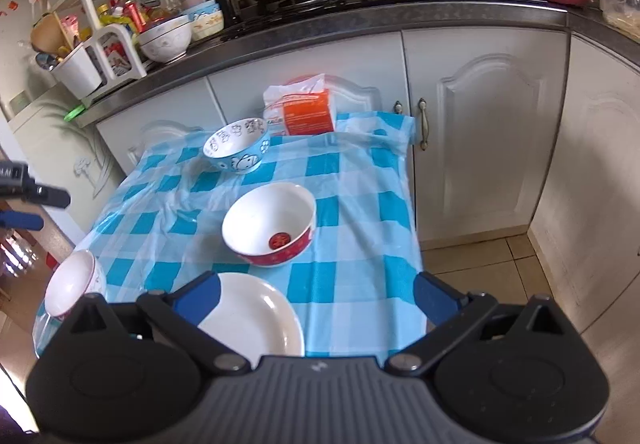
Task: Organize plates and bowls
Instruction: 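Lower the pink-flower bowl and open the left gripper, then move the left gripper to the cartoon-print bowl and close on its rim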
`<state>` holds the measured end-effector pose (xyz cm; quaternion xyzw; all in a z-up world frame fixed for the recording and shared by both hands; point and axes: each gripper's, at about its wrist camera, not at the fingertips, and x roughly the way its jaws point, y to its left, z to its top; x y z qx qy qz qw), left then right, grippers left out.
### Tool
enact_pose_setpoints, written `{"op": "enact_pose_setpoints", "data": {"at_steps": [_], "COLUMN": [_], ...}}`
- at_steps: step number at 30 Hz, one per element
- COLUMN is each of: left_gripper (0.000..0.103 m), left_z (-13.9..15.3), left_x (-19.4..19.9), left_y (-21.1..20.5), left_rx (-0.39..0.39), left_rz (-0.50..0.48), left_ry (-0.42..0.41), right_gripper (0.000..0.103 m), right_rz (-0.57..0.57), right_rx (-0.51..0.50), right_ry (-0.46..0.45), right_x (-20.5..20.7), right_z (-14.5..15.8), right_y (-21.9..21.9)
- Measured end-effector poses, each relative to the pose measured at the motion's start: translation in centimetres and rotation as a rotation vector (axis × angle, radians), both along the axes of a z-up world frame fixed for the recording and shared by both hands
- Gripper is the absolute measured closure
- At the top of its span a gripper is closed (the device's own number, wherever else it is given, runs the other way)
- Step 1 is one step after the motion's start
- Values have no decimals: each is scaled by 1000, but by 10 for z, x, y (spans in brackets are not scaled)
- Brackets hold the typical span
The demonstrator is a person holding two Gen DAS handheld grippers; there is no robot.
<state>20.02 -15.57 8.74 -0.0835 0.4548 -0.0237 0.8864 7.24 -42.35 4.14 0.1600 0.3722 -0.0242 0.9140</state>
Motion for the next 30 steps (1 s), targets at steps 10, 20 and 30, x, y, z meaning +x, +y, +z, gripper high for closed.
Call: {"op": "enact_pose_setpoints", "data": {"at_steps": [10, 20, 30], "left_gripper": [3, 4, 14], "left_z": [-23, -66, -100], "left_x": [71, 148, 198], "left_y": [13, 29, 22], "left_rx": [-72, -116, -145], "left_rz": [48, 76, 49], "left_ry": [-60, -87, -120], "right_gripper": [1, 4, 10], "right_rz": [-9, 25, -3], "right_rx": [67, 189, 405], "right_ry": [-50, -135, -82], "right_x": [59, 169, 259], "right_z": [16, 8, -45], "right_y": [-8, 10, 16]}}
